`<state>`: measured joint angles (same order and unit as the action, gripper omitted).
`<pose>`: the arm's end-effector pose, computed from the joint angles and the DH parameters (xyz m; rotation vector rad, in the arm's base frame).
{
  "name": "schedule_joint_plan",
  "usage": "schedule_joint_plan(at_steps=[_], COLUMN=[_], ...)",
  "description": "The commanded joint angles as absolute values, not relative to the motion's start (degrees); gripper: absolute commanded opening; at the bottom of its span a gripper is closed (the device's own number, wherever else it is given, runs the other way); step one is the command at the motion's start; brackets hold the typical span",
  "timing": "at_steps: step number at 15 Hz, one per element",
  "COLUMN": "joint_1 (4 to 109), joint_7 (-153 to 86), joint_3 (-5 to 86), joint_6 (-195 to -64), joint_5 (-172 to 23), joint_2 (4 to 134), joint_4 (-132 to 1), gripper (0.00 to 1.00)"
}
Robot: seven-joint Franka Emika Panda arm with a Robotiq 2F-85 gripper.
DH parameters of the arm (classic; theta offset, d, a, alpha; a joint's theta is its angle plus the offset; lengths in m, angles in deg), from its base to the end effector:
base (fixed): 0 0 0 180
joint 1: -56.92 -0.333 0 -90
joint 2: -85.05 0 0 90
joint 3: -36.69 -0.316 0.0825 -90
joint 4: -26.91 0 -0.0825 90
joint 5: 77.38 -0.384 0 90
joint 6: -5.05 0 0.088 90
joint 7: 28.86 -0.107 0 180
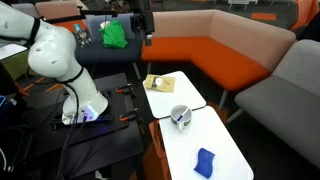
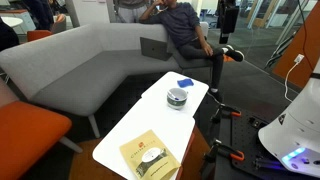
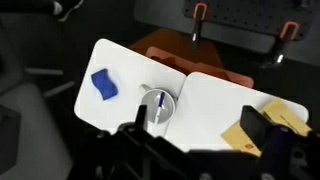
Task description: Put the marker on the left table
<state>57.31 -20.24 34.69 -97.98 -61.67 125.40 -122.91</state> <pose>0.3247 -0.0135 0.4642 2.8360 0.3512 -0.1891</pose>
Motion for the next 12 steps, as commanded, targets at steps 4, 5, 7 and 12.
schedule_joint_plan(at_steps=[4,5,7,12], joint_1=[56.1,56.1,56.1,57.7], joint_7=[-20.8,-20.8,-20.8,-18.4], joint_3=[35.7,35.7,35.7,42.5], joint_6=[-97.7,-97.7,-97.7,-111.8], joint_5=[-61.1,-61.1,-61.1,-62.1], joint_2=[125.3,125.3,125.3,118.8], joint_4=[-122.8,-122.8,-122.8,-123.0], gripper=[1.0,1.0,1.0,1.0])
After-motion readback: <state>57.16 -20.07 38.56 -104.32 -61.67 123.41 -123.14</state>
